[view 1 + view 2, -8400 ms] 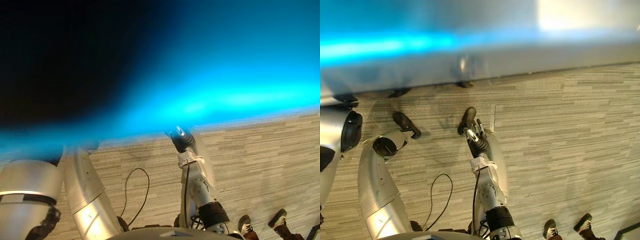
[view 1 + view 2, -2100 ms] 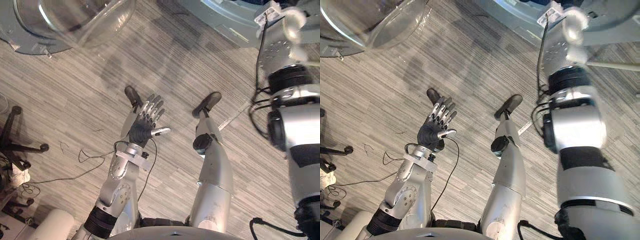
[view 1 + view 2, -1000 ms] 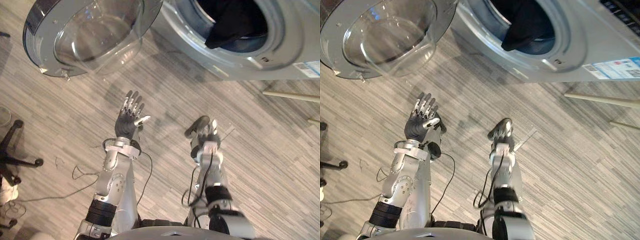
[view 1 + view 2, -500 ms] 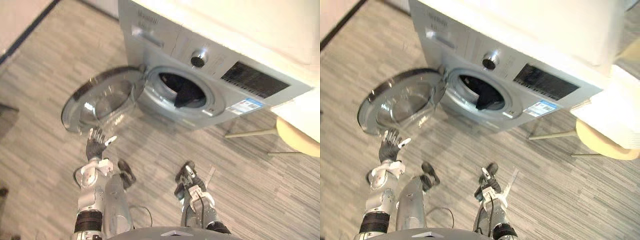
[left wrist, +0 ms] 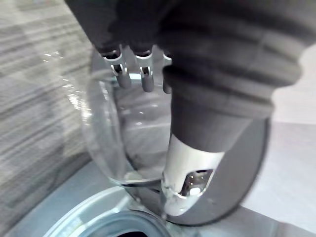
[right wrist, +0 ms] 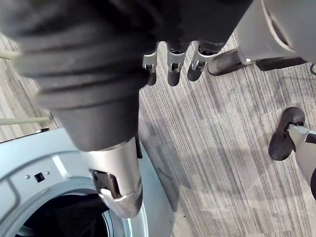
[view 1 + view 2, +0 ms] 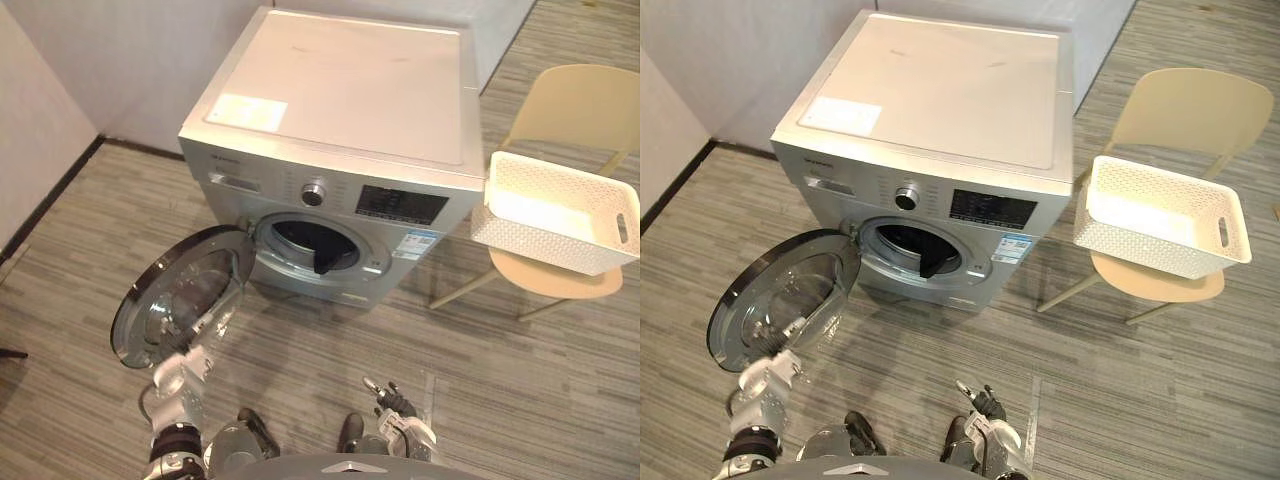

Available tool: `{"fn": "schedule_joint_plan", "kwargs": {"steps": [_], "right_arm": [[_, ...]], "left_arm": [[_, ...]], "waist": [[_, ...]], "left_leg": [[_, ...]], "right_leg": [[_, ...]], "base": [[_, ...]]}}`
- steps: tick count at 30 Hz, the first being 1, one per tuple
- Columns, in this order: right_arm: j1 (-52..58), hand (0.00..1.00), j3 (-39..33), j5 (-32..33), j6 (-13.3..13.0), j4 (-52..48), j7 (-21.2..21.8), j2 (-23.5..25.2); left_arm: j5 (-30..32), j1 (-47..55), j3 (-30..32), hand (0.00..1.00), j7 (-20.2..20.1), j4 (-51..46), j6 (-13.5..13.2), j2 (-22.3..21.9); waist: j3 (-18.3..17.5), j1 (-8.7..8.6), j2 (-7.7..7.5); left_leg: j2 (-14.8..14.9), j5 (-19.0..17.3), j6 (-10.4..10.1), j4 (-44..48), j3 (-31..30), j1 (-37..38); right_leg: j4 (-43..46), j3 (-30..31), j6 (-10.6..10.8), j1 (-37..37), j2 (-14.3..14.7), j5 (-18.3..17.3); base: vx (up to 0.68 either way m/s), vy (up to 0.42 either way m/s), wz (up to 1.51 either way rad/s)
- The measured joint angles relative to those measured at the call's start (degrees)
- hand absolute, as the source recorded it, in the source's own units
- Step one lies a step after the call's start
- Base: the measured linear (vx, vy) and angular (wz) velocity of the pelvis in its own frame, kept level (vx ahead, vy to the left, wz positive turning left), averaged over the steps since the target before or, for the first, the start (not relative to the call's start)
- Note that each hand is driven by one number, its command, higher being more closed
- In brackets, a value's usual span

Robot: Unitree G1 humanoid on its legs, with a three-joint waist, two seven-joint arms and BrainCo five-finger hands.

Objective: Pick up the laundry basket with both hands and put the clothes into the washing machine.

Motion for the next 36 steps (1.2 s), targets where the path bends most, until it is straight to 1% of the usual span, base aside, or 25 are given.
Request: {"fn": "schedule_joint_plan", "kwargs": {"steps": [1, 2, 4, 5, 6, 7, 8, 9, 10, 11, 12, 13, 16, 18, 19, 20, 22, 23, 24, 26, 27, 31, 32, 34, 36], "right_arm": [[0.12, 0.0, -0.31, -1.4, 0.69, 0.27, -0.06, -0.98], [0.32, 0.0, -0.56, -2.07, 0.8, 0.25, -0.05, -1.4], [1.81, 0.0, -1.92, -3.13, 0.89, 0.66, 0.01, -2.46], [2.56, 0.0, -2.7, -3.12, 0.88, 0.81, 0.0, -2.57], [3.48, 0.0, -4.23, -3.53, 0.9, 0.94, 0.04, -2.97], [4.76, 0.0, -5.71, -4.72, 1.07, 1.5, 0.24, -3.36], [5.51, 0.0, -6.65, -5.07, 1.31, 1.59, 0.4, -3.52], [6.74, 0.0, -7.56, -5.3, 1.38, 3.02, 0.51, -4.55], [7.4, 0.0, -8.19, -5.04, 1.73, 4.53, 0.64, -5.89], [7.49, 0.0, -8.71, -4.7, 1.86, 5.35, 0.72, -6.13], [7.46, 0.0, -9.12, -4.68, 1.88, 5.96, 1.17, -6.0], [7.3, 0.0, -9.71, -4.48, 1.84, 6.27, 1.72, -5.44], [7.24, 0.0, -10.81, -3.67, 1.72, 6.45, 1.85, -4.52], [6.93, 0.0, -10.86, -2.74, 1.5, 6.87, 1.81, -4.51], [6.58, 0.0, -10.91, -2.75, 1.53, 6.82, 1.79, -4.49], [6.06, 0.0, -10.62, -2.82, 1.52, 6.63, 1.77, -4.35], [6.15, 0.0, -8.8, -2.87, 1.64, 5.4, 1.77, -4.34], [6.11, 0.0, -8.23, -2.95, 1.66, 4.01, 1.77, -4.3], [6.1, 0.0, -7.78, -2.94, 1.63, 2.8, 1.77, -3.88], [7.3, 0.0, -6.02, -2.94, 1.69, 1.43, 1.8, -3.33], [7.44, 0.0, -5.68, -2.94, 1.66, -0.36, 1.96, -3.03], [7.79, 0.0, -3.99, -3.02, 1.4, -6.96, 2.54, -2.84], [8.09, 0.0, -3.93, -3.06, 1.41, -8.18, 2.73, -2.82], [9.45, 0.0, -3.92, -3.35, 1.46, -11.91, 2.97, -2.88], [9.84, 0.0, -3.9, -5.41, 1.62, -13.1, 3.7, -3.0]], "left_arm": [[-0.9, -0.22, -0.02, 0.0, 0.45, -7.19, 0.05, 1.23], [-1.14, -0.48, -0.03, 0.0, 0.8, -10.04, 0.04, 1.79], [-1.56, -2.61, 0.23, 0.0, 1.41, -17.3, -0.01, 4.45], [-1.55, -3.34, 0.61, 0.0, 1.56, -18.91, -0.01, 5.08], [-1.39, -4.59, 2.99, 0.0, 2.11, -21.59, -0.1, 6.06], [0.25, -5.8, 5.64, 0.0, 2.77, -22.0, -0.08, 7.63], [0.61, -6.33, 6.82, 0.0, 3.49, -21.96, -0.08, 8.6], [1.48, -7.23, 9.11, 0.0, 4.83, -20.76, -0.25, 10.61], [1.54, -8.69, 11.27, 0.0, 5.94, -18.34, -0.26, 12.63], [2.14, -9.53, 12.15, 0.0, 6.69, -17.03, -0.15, 13.86], [2.84, -12.24, 13.72, 0.0, 8.08, -13.5, -0.1, 17.07], [7.39, -14.6, 14.73, 0.0, 10.21, -8.54, 0.71, 20.91], [14.96, -18.15, 15.49, 0.0, 11.77, 4.73, 3.18, 29.02], [19.62, -23.17, 14.86, 0.0, 9.67, 17.02, 5.43, 35.69], [20.44, -24.63, 14.36, 0.0, 9.18, 19.96, 5.65, 37.29], [22.68, -27.54, 12.72, 0.0, 7.48, 24.98, 6.31, 40.16], [24.37, -31.51, 10.72, 0.0, 4.75, 29.14, 6.58, 42.63], [25.35, -34.34, 10.64, 0.0, 2.5, 32.43, 6.65, 43.49], [25.87, -36.58, 10.66, 0.0, 0.56, 35.4, 6.85, 44.24], [25.89, -38.17, 10.27, 0.0, -2.2, 37.7, 7.31, 44.16], [24.97, -38.69, 9.65, 0.0, -4.49, 38.94, 7.62, 43.99], [23.39, -40.62, 9.51, 0.0, -7.9, 39.03, 8.05, 41.74], [23.41, -40.64, 10.01, 0.0, -8.7, 39.01, 8.1, 41.43], [24.23, -40.51, 10.15, 0.0, -13.23, 38.92, 8.73, 39.23], [26.68, -39.7, 10.38, 0.0, -17.41, 38.88, 9.3, 37.8]], "waist": [[0.0, 0.14, 0.0], [-0.01, 0.1, 0.01], [-0.43, 0.07, -0.4], [-0.92, -0.01, -0.52], [-1.89, -0.02, -0.22], [-3.35, -0.33, -0.67], [-4.0, -0.46, -0.52], [-5.52, -0.94, 0.53], [-6.62, -1.39, 1.97], [-7.38, -1.86, 2.35], [-7.29, -2.81, 1.41], [-6.7, -3.13, 1.4], [-6.09, -4.21, 0.18], [-4.71, -4.53, -1.16], [-3.82, -4.79, -1.61], [-1.97, -5.62, -2.18], [-1.2, -6.7, -3.4], [0.02, -7.5, -3.62], [1.98, -8.36, -4.21], [2.57, -9.58, -5.25], [3.57, -9.61, -5.46], [4.97, -9.41, -6.01], [4.98, -9.27, -6.01], [5.05, -7.51, -5.9], [5.05, -6.68, -5.9]], "left_leg": [[-0.98, 1.27, -1.24, 0.21, -5.67, -0.95], [-1.34, 1.76, -1.21, 0.33, -6.88, -1.16], [-3.23, 4.12, -1.44, -1.58, -7.65, -1.15], [-3.17, 3.05, 0.15, -1.29, -6.69, -0.96], [-1.21, 0.14, 2.65, 0.72, -4.73, 0.12], [0.25, -1.75, 2.0, 2.2, -4.83, 1.51], [0.81, -1.92, 1.61, 2.06, -5.23, 2.31], [1.02, 0.91, 1.08, 0.11, -7.38, 4.1], [-0.35, 1.07, -2.88, -3.41, -10.88, 4.92], [-1.25, 0.95, -3.06, -4.64, -11.32, 5.0], [-3.01, 0.96, -3.06, -6.86, -11.77, 4.45], [-4.08, 0.96, -3.08, -9.4, -11.59, 4.59], [-5.84, 1.04, -3.21, -13.78, -10.25, 5.94], [-6.93, 1.18, -3.38, -15.52, -7.53, 5.54], [-7.29, 1.41, -3.3, -15.96, -6.99, 5.67], [-7.6, 1.75, -3.27, -16.73, -5.96, 5.46], [-7.48, 1.81, -3.73, -17.17, -4.76, 2.32], [-7.58, 3.06, -4.01, -19.18, -3.98, 1.44], [-7.74, 4.63, -4.23, -20.57, -3.71, 1.32], [-7.64, 5.63, -4.58, -20.79, -3.75, 0.33], [-6.16, 6.3, -5.0, -20.69, -3.59, -0.78], [-2.45, 8.19, -5.95, -20.78, -3.52, -3.92], [-1.93, 8.31, -6.09, -20.77, -3.45, -4.09], [-0.13, 8.59, -6.5, -20.75, -2.43, -3.81], [0.52, 8.58, -6.53, -20.73, -2.19, -3.37]], "right_leg": [[1.25, -0.2, -0.27, -0.26, -0.71, -0.22], [1.65, -0.49, -0.4, -0.29, -1.07, -0.39], [3.27, -2.3, -1.19, -0.51, -3.98, -1.13], [3.3, -2.97, -1.21, -0.68, -4.82, -1.13], [3.4, -3.66, -1.22, -0.51, -5.59, -1.17], [3.6, -3.83, -0.83, -0.59, -6.76, -1.07], [3.7, -3.8, -0.34, -0.54, -7.39, -0.98], [3.73, -3.72, 1.36, -0.68, -7.96, -1.22], [3.43, -3.61, 2.86, -0.98, -8.22, -0.69], [2.65, -3.73, 3.57, -1.2, -8.79, -0.05], [0.02, -3.66, 4.27, -1.46, -9.15, 2.11], [-2.12, -3.78, 4.58, -1.4, -9.05, 4.53], [-5.15, -2.55, 4.79, -1.82, -8.75, 8.18], [-7.17, 0.85, 4.74, -4.52, -8.57, 11.16], [-8.11, 1.38, 4.71, -4.58, -8.5, 12.19], [-10.16, 2.65, 4.82, -5.09, -8.36, 13.73], [-11.59, 5.32, 4.94, -8.67, -7.66, 13.55], [-12.81, 6.67, 5.22, -10.09, -6.57, 13.07], [-13.69, 7.48, 4.72, -10.6, -6.1, 14.23], [-13.53, 8.68, 4.56, -12.07, -5.73, 17.71], [-13.57, 8.89, 4.18, -13.29, -4.51, 18.73], [-14.74, 8.61, 3.77, -15.9, -0.88, 19.87], [-14.74, 8.6, 3.82, -16.09, -0.41, 20.0], [-14.74, 8.75, 3.66, -16.44, 1.43, 21.24], [-14.75, 8.79, 2.85, -16.33, 2.21, 21.88]], "base": [[-0.05, -0.067, 0.02], [-0.06, -0.016, 0.28], [-0.07, 0.05, 0.52], [-0.07, 0.079, 0.48], [-0.09, 0.146, 0.37], [-0.06, 0.15, 0.3], [-0.07, 0.335, 0.24], [-0.06, 0.404, 0.25], [-0.08, 0.422, 0.3], [-0.1, 0.338, 0.41], [-0.13, 0.269, 0.35], [-0.13, 0.224, 0.22], [-0.12, 0.113, -0.21], [-0.15, 0.069, -0.59], [-0.22, 0.042, -0.56], [-0.25, 0.011, -0.45], [-0.22, -0.02, -0.33], [-0.13, -0.023, -0.24], [-0.13, -0.03, -0.17], [-0.06, -0.058, -0.04], [0.0, -0.081, -0.14], [0.01, -0.128, -0.14], [0.01, -0.061, -0.19], [0.03, -0.041, -0.24], [0.03, 0.005, -0.15]]}}
